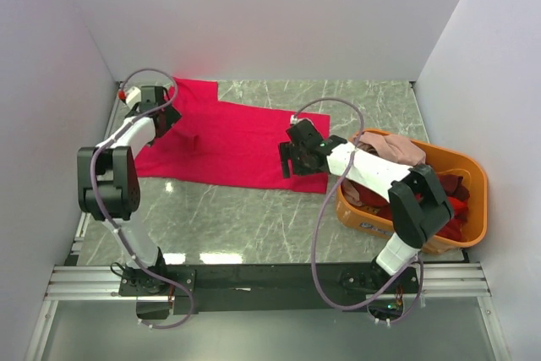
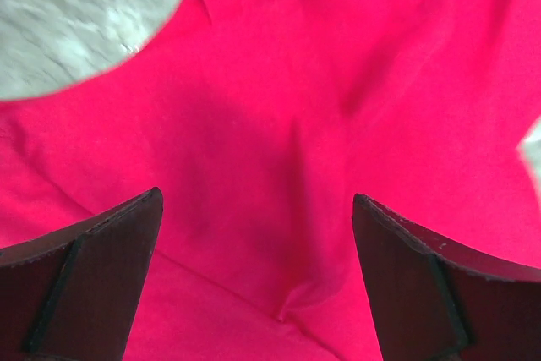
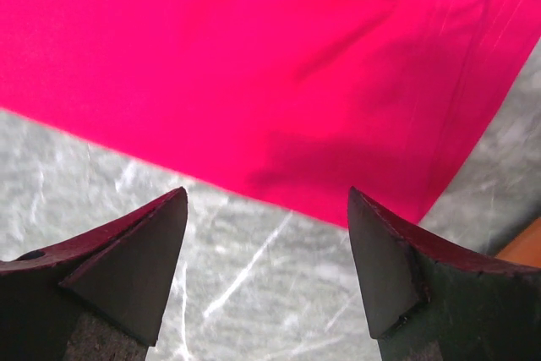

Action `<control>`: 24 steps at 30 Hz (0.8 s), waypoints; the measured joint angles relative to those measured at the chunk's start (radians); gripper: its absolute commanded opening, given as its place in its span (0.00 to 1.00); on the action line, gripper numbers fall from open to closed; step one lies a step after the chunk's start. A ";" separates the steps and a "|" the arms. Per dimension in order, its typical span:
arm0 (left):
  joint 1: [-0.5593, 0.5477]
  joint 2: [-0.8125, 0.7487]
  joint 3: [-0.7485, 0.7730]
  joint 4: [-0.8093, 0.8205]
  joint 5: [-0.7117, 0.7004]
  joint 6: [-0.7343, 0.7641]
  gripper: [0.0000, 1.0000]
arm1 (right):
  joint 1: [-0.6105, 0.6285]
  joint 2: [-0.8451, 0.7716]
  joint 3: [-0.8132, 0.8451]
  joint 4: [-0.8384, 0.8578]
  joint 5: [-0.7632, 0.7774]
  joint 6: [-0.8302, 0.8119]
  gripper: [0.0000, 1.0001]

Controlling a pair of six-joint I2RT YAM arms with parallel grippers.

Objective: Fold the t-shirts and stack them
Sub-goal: Fold the tshirt

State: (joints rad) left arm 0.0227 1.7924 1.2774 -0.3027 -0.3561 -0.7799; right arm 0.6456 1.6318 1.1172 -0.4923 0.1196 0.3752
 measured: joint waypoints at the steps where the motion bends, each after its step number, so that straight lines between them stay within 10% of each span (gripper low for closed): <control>1: 0.000 0.019 0.000 -0.001 0.007 -0.002 0.99 | -0.005 0.014 0.016 0.002 0.000 0.000 0.83; 11: 0.030 0.148 0.010 -0.074 0.008 -0.082 0.99 | -0.016 0.197 0.072 0.042 -0.027 0.013 0.83; 24: 0.053 -0.203 -0.404 -0.232 -0.073 -0.240 1.00 | 0.017 0.001 -0.217 0.174 -0.102 0.033 0.82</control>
State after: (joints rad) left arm 0.0753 1.5890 0.8738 -0.5350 -0.4290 -1.0195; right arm 0.6628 1.6325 0.9005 -0.3183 0.0174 0.4080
